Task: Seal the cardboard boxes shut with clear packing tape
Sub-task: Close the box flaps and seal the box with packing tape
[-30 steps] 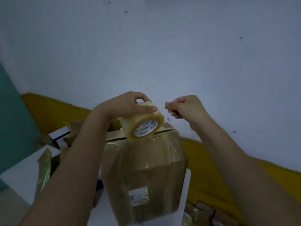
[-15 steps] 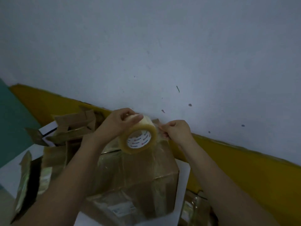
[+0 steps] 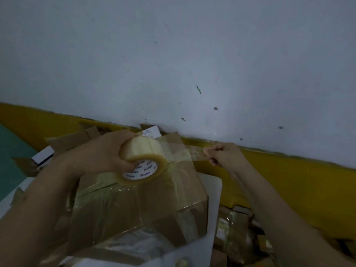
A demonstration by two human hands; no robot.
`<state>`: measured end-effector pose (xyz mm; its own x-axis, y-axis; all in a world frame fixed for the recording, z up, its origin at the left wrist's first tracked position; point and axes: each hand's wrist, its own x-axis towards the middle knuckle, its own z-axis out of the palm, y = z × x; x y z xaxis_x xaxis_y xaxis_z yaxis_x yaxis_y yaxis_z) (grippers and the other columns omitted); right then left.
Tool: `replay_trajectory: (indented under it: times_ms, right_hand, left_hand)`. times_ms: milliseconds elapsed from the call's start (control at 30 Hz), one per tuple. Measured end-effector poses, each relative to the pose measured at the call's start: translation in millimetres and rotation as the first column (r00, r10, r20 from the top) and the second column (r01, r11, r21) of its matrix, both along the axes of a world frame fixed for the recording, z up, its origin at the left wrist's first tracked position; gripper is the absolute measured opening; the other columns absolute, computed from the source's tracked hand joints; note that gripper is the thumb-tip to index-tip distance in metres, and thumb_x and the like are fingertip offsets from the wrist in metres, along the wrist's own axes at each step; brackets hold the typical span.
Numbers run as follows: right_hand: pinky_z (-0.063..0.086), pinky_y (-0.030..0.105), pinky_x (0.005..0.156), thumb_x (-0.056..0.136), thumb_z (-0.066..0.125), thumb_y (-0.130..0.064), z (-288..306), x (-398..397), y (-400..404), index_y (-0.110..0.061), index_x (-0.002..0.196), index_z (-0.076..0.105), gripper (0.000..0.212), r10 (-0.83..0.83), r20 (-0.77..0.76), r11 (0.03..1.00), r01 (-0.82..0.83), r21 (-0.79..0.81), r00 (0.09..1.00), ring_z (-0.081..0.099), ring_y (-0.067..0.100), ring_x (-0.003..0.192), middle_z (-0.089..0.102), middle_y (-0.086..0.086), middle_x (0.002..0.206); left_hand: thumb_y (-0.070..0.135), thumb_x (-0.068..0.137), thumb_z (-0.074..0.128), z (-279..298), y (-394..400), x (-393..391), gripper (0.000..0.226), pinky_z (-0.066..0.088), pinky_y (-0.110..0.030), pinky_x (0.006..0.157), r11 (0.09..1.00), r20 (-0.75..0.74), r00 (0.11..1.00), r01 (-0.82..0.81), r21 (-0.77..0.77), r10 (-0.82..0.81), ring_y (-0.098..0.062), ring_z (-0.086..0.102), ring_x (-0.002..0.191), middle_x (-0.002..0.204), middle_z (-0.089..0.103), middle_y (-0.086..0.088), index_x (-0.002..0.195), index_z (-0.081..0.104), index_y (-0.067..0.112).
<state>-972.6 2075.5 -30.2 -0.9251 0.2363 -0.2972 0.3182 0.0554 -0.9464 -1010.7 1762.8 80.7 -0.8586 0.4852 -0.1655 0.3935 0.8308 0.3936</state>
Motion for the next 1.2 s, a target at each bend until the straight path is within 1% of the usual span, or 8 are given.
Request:
replay_trajectory:
  times_ms: [300,500,600,700,867,933,1033,1200]
  right_hand:
    - [0.049,0.023,0.058,0.089,0.074,-0.018,-33,-8,-22,0.001,0.086,0.072,0.020,-0.214,0.060,0.976,0.216,-0.023,0.975,0.055,0.013,0.059,0.064,0.007,0.067]
    - [0.048,0.024,0.052,0.092,0.069,-0.015,-44,-14,-50,-0.004,0.083,0.069,0.015,-0.119,0.156,0.990,0.130,-0.063,0.981,0.055,0.019,0.064,0.062,0.012,0.075]
    - [0.054,0.031,0.068,0.096,0.062,-0.036,-45,-22,-49,-0.002,0.096,0.065,0.035,0.020,0.208,0.974,-0.065,0.215,0.978,0.060,0.022,0.073,0.063,0.016,0.088]
    - [0.043,0.044,0.103,0.085,0.065,-0.062,-40,-30,-37,0.000,0.151,0.023,0.100,0.008,0.358,0.753,-0.241,0.612,0.934,0.045,0.035,0.131,0.038,0.024,0.146]
    - [0.044,0.043,0.103,0.099,0.053,-0.044,-2,-52,-56,-0.001,0.147,0.030,0.069,-0.012,-0.060,0.835,0.043,0.549,0.998,0.049,0.035,0.126,0.041,0.022,0.144]
    - [0.043,0.043,0.102,0.102,0.045,-0.041,2,-57,-80,-0.004,0.150,0.027,0.063,0.109,-0.035,0.782,-0.064,0.620,0.993,0.047,0.036,0.128,0.038,0.020,0.145]
    - [0.045,0.038,0.088,0.102,0.045,-0.030,-6,-54,-102,-0.004,0.135,0.040,0.042,0.244,0.143,0.601,-0.265,0.754,0.959,0.054,0.035,0.120,0.050,0.019,0.132]
    - [0.045,0.040,0.083,0.106,0.027,-0.045,-9,-52,-105,-0.007,0.126,0.046,0.048,0.137,0.047,0.480,-0.108,0.870,0.989,0.057,0.037,0.109,0.054,0.018,0.121]
  left_hand:
    - [0.019,0.084,0.079,-9,8,4,0.049,0.053,-0.020,0.068,0.981,0.003,0.999,0.042,0.191,-0.043,0.001,0.061,0.091,0.108,0.060,0.013,0.122,0.051,0.031]
    - [0.013,0.084,0.078,-24,6,6,0.060,0.046,-0.008,0.064,0.959,-0.018,1.000,0.009,0.284,-0.004,0.002,0.057,0.096,0.111,0.051,0.021,0.125,0.042,0.038]
    - [0.014,0.085,0.076,-40,6,18,0.062,0.045,-0.009,0.066,0.918,-0.069,0.992,-0.070,0.390,0.105,-0.009,0.055,0.110,0.120,0.051,0.011,0.132,0.041,0.032]
    - [0.020,0.090,0.073,-57,8,38,0.063,0.041,-0.005,0.062,0.879,-0.117,0.956,-0.195,0.435,0.270,-0.009,0.055,0.099,0.113,0.050,0.009,0.137,0.034,0.033]
    - [0.016,0.089,0.075,-89,13,49,0.068,0.049,-0.006,0.070,0.677,0.024,0.932,-0.281,0.681,0.363,0.017,0.053,0.096,0.114,0.050,0.014,0.138,0.031,0.032]
    - [0.014,0.089,0.075,-96,14,47,0.069,0.049,-0.013,0.076,0.660,0.051,0.942,-0.271,0.701,0.332,0.006,0.054,0.105,0.121,0.051,0.007,0.137,0.030,0.035]
    - [0.024,0.083,0.071,-89,9,43,0.072,0.047,-0.019,0.082,0.710,0.015,0.958,-0.224,0.668,0.288,-0.010,0.050,0.115,0.131,0.044,0.004,0.140,0.029,0.034]
    - [-0.006,0.078,0.067,-40,-46,34,0.083,0.045,-0.032,0.095,0.932,-0.282,0.958,0.048,0.360,0.060,-0.001,0.036,0.122,0.143,0.032,0.006,0.147,0.037,0.027]
